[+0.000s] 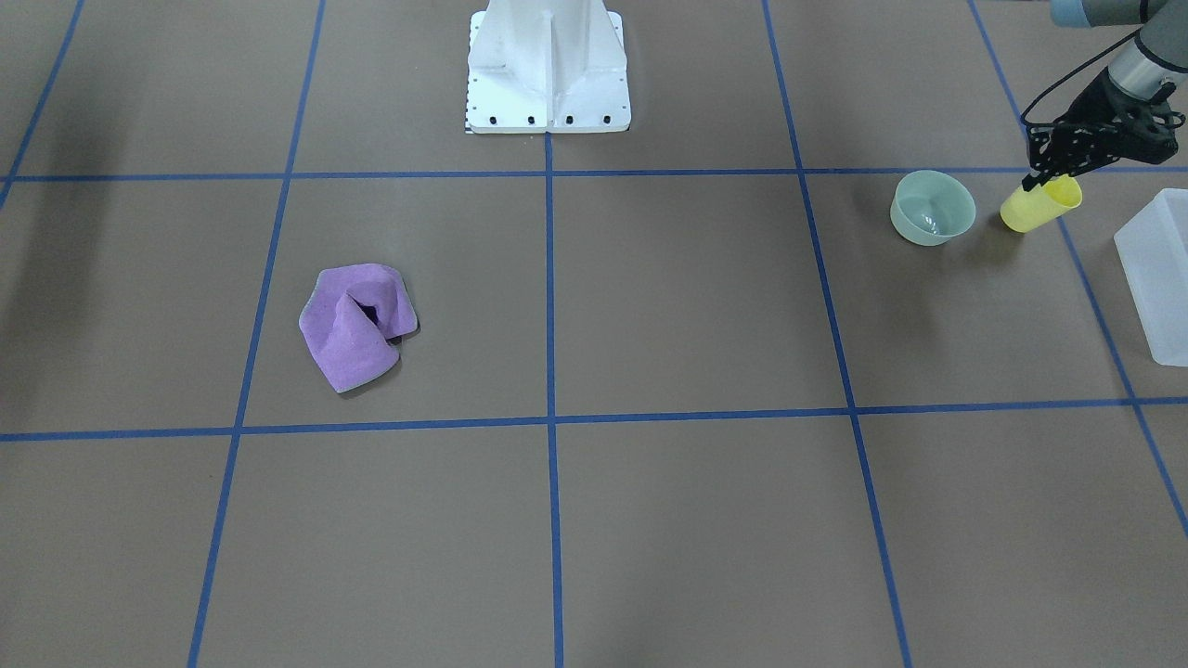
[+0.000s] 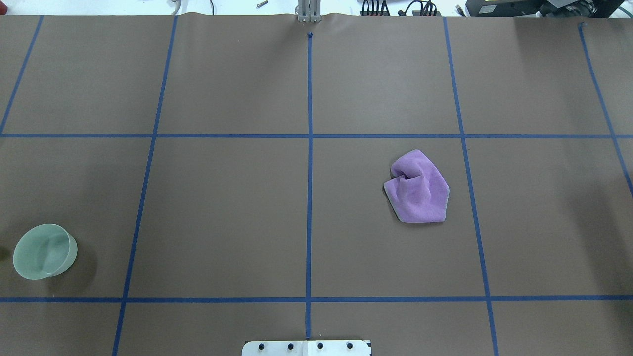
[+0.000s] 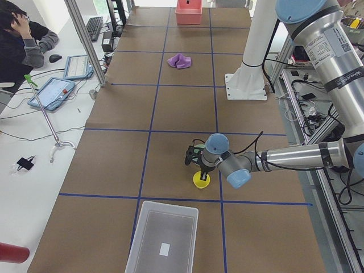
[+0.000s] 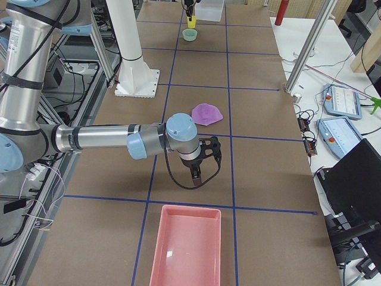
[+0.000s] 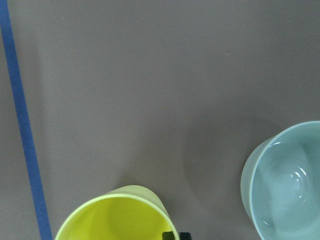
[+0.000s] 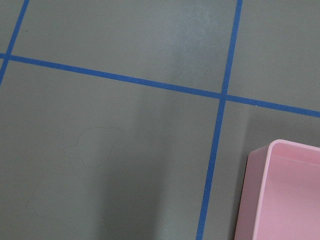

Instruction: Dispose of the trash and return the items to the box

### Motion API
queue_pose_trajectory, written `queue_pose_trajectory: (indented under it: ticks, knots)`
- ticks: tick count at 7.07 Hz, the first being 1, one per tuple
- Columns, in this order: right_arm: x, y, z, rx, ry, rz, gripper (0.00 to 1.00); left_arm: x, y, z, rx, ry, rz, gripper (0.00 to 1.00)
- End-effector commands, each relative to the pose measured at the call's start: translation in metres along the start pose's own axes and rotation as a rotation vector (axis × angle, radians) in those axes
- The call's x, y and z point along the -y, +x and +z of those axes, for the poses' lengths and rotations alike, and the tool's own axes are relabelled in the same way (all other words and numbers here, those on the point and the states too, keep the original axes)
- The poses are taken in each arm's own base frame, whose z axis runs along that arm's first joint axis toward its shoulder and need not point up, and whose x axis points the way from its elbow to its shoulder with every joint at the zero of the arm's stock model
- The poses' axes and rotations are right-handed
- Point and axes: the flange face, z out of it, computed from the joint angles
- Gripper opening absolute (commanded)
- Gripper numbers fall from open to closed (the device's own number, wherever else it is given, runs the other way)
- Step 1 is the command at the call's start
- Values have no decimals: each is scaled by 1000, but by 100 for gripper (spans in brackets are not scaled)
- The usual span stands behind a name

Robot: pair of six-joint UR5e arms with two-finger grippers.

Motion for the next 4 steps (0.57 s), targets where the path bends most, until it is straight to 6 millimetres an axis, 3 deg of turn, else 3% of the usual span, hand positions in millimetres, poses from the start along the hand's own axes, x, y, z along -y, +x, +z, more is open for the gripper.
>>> queue_pose_trajectory:
  ticks: [1,3,4]
  knots:
    - [0,1,0,-1,-1,2,100,-9,-5,-42,-35,44,-54,0]
    - [0,1,0,-1,-1,2,100,-1,-17,-55,-15,44,-4,0]
    - [0,0,1,1,-1,0,100,29,-17,-80,35,61,39,0]
